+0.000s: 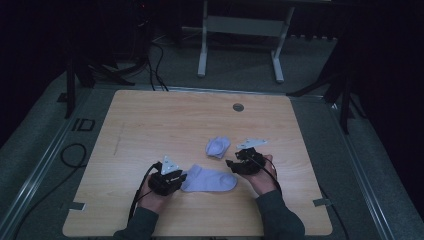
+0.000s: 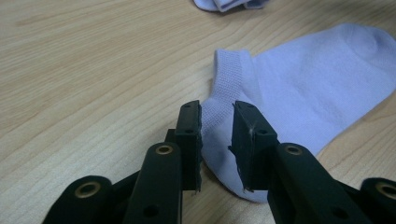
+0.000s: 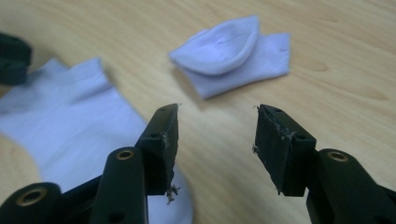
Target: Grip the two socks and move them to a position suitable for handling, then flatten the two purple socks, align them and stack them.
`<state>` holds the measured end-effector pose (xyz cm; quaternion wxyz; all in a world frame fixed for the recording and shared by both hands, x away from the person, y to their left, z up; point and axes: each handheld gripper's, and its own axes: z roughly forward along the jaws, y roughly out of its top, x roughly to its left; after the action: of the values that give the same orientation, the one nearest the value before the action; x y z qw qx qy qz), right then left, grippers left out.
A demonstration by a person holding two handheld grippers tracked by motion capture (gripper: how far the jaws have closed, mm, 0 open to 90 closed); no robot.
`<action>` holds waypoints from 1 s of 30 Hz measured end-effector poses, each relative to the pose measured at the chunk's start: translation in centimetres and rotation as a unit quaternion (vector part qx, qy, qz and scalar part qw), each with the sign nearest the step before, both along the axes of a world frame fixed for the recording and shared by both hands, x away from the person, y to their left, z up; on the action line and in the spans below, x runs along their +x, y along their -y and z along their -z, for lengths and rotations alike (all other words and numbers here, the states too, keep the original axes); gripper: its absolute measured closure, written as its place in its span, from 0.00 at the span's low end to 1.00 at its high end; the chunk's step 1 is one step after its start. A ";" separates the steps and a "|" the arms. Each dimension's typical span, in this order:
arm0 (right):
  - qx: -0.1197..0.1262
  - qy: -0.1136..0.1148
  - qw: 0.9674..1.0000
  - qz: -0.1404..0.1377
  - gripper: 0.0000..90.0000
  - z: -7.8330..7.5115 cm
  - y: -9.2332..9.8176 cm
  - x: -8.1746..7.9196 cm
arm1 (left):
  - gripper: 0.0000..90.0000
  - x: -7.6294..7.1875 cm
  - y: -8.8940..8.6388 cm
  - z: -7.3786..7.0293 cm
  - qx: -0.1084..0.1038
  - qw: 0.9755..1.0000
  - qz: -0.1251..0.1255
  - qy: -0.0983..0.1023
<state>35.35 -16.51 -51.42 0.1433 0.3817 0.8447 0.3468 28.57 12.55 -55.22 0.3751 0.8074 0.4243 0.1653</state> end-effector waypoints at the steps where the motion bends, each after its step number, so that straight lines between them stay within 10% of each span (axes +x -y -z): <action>1: 0.000 0.001 1.000 0.007 0.54 -0.1 -0.1 0.3 | 0.80 0.0 0.0 0.0 -0.001 1.000 -0.001 0.000; 30: -0.028 0.000 1.000 0.013 0.65 -0.3 -4.8 6.0 | 0.80 0.0 -0.2 -0.2 0.001 1.000 -0.005 0.000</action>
<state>41.34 -11.76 -51.12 0.1584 0.3883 0.8493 0.3207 28.61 12.73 -55.05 0.3732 0.8058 0.4282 0.1677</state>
